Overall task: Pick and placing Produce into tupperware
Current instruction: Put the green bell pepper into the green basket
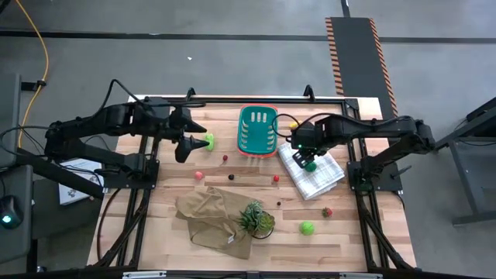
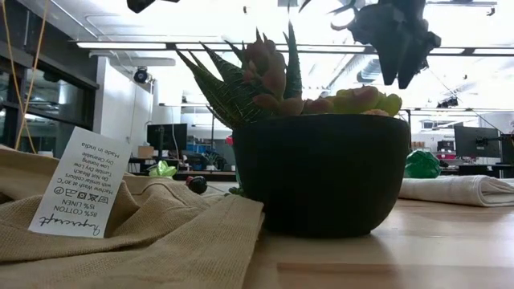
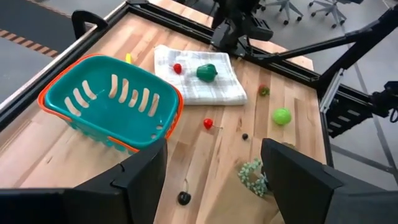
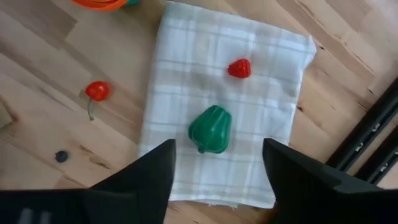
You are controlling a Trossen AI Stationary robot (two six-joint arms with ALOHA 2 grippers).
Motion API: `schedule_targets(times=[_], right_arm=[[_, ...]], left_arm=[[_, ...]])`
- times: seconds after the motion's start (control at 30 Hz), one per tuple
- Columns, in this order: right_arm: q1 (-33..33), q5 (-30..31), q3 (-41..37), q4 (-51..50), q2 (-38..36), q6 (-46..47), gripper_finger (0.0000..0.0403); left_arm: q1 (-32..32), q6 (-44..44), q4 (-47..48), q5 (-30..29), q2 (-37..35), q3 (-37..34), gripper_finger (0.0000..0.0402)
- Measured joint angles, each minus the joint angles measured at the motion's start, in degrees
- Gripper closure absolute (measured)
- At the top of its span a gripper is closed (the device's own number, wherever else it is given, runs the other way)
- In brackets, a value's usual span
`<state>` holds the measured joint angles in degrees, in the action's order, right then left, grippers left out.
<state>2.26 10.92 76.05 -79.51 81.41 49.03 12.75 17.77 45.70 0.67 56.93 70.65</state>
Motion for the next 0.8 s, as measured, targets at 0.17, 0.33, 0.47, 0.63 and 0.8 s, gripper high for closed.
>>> schedule_targets(times=[0.17,0.33,0.47,0.63,0.8], right_arm=[[0.0,2.4,0.0,-2.6,0.0,3.4,0.0099],[0.0,2.7,-0.4,-2.4,-0.1,7.3,0.0070],[0.4,-0.6,-6.6,2.0,-0.5,10.4,0.0068],[0.2,-5.7,-15.2,9.7,-0.5,13.9,0.0068],[0.3,-8.9,-19.6,17.1,-0.6,15.5,0.0068]], left_arm=[[0.0,-0.9,1.5,0.0,0.0,0.0,0.0153],[0.0,-1.0,2.7,0.0,0.0,0.0,0.0153],[0.0,-1.0,2.9,0.0,0.0,0.0,0.0153],[0.0,-1.0,3.7,0.0,0.0,0.0,0.0153],[0.0,-1.0,5.3,0.0,0.0,0.0,0.0153]])
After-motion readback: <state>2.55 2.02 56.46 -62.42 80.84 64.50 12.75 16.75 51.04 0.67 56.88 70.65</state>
